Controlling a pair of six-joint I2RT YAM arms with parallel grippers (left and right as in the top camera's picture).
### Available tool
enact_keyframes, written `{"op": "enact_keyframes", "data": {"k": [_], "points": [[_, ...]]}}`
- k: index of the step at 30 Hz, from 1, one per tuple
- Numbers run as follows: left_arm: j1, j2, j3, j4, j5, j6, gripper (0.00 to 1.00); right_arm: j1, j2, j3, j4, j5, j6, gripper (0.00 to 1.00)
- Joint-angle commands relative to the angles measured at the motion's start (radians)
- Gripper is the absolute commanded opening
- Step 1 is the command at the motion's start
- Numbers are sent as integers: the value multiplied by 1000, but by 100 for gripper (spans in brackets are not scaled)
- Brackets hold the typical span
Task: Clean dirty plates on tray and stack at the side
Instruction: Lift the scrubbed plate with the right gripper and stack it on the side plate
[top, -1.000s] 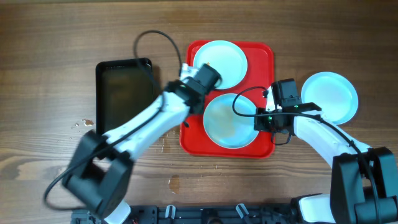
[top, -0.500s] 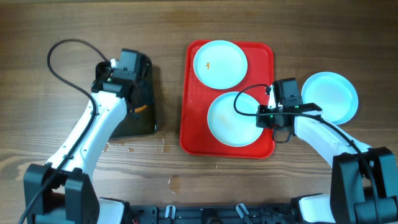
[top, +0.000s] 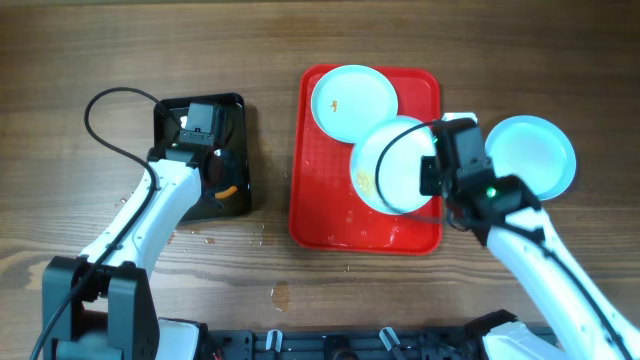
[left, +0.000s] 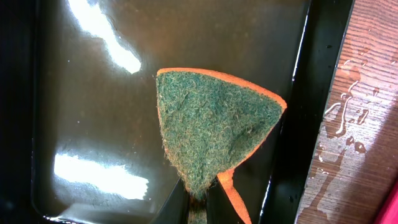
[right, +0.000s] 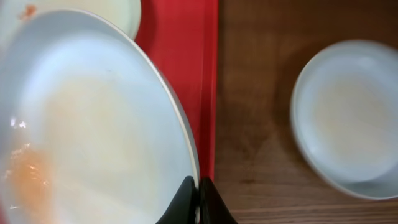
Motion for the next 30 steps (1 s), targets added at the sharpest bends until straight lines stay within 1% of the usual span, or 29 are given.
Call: {"op": "enact_keyframes", "data": {"k": [1,4,6,8,15,22,26,30], "points": [[6,-3,2,3,11,19,4,135,-36,16,-4,348,-9,4],[6,-3,2,3,11,19,4,240,-32,16,-9,471,-20,4],[6,-3,2,3,11,19,4,306,-31,16,-11,594,-21,4],[6,-3,2,3,11,19,4,346,-31,16,-9,682,-28,4],[6,-3,2,3,11,19,4,427,-31,16,-3,798,-85,4],[6,-3,2,3,11,19,4,560,-31,16,47,913,-281,4],[6,-3,2,3,11,19,4,621,-29,16,53,946,-300,4],[6,-3,2,3,11,19,4,653,-17,16,73,955,-350,4]]}}
